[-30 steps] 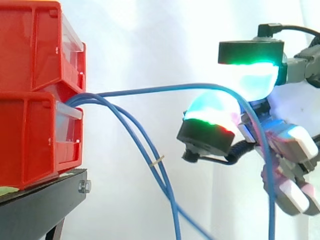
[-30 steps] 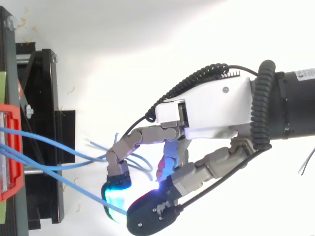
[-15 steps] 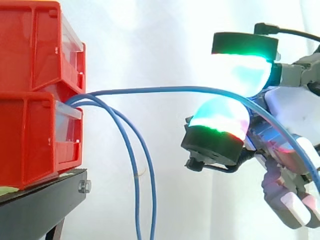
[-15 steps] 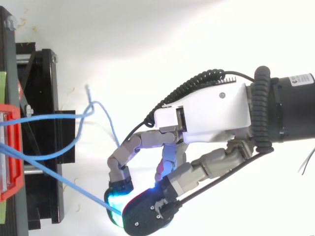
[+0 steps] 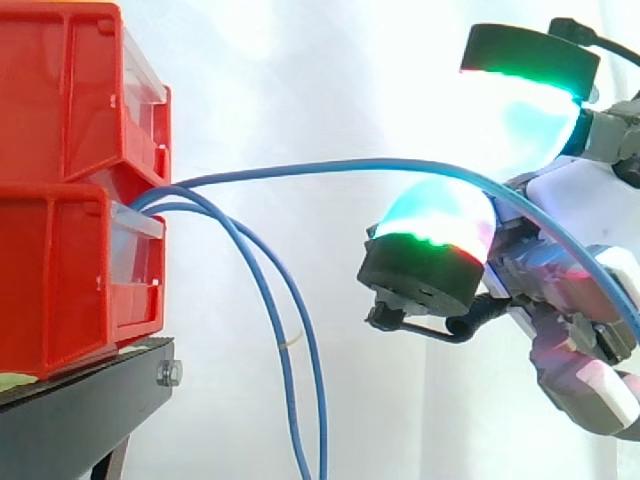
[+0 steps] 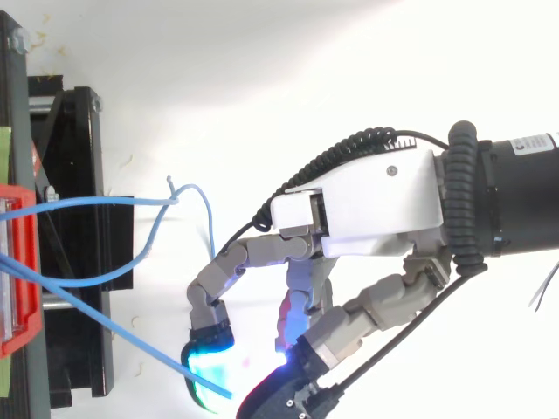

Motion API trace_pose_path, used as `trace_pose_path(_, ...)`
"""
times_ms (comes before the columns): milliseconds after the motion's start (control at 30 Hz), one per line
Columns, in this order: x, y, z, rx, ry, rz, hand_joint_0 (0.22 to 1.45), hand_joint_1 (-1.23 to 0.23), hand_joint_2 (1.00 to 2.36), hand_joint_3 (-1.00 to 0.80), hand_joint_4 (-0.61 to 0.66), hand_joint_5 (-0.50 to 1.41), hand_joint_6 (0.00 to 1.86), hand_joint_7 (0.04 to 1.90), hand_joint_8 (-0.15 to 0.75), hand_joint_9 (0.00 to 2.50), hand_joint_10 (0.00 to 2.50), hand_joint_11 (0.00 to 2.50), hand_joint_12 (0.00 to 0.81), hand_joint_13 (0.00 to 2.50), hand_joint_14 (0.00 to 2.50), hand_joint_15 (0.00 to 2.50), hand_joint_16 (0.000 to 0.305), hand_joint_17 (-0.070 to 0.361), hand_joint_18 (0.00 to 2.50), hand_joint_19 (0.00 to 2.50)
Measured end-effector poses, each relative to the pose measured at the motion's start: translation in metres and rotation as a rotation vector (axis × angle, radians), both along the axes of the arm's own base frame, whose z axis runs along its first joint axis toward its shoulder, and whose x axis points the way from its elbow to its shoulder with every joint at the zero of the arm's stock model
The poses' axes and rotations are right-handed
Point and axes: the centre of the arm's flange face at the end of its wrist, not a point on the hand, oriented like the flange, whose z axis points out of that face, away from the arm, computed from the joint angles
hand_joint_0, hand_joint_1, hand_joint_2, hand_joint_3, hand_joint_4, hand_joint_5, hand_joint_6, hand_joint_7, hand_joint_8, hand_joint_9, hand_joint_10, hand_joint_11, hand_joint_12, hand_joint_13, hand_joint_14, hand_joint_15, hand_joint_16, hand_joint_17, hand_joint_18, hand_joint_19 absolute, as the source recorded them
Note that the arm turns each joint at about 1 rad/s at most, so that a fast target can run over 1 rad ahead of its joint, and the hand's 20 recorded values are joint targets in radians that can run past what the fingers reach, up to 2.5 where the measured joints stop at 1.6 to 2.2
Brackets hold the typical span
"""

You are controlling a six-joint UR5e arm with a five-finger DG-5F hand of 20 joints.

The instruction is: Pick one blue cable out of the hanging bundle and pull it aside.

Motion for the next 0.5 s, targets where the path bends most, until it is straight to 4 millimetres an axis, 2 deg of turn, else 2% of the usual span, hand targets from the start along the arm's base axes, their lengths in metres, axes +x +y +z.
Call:
trace_pose_path(133, 0.0, 0.0001, 0.0002, 0.001, 0.0, 0.0, 0.53, -0.7, 1.0, -0.5, -0.25, 0.06, 0.72, 0.99, 0.132, 1.38, 0.01, 0.17, 0.304, 0.98, 0.02, 0.45, 0.044, 0.1, 0.9, 0.68)
trace_pose_path(233, 0.0, 0.0001, 0.0001, 0.001, 0.0, 0.0, 0.57, -0.73, 1.0, -0.43, -0.26, 0.06, 0.72, 1.0, 0.129, 1.38, 0.01, 0.18, 0.292, 0.98, 0.02, 0.46, 0.042, 0.095, 0.9, 0.69)
trace_pose_path(367, 0.0002, 0.0001, 0.0, 0.001, -0.002, 0.0, 0.57, -0.75, 1.01, -0.35, -0.24, 0.08, 0.68, 1.07, 0.136, 1.42, 0.01, 0.15, 0.309, 1.02, 0.02, 0.44, 0.047, 0.106, 0.97, 0.65)
trace_pose_path(433, 0.0004, 0.0001, -0.0002, 0.001, -0.003, 0.0, 0.57, -0.75, 1.01, -0.34, -0.23, 0.08, 0.68, 1.09, 0.132, 1.42, 0.01, 0.14, 0.313, 1.03, 0.02, 0.44, 0.048, 0.108, 0.97, 0.65)
trace_pose_path(500, 0.0005, 0.0002, -0.0003, 0.002, -0.004, 0.0, 0.56, -0.68, 1.01, -0.38, -0.23, 0.08, 0.68, 1.09, 0.138, 1.41, 0.01, 0.14, 0.323, 1.02, 0.02, 0.44, 0.05, 0.113, 0.96, 0.65)
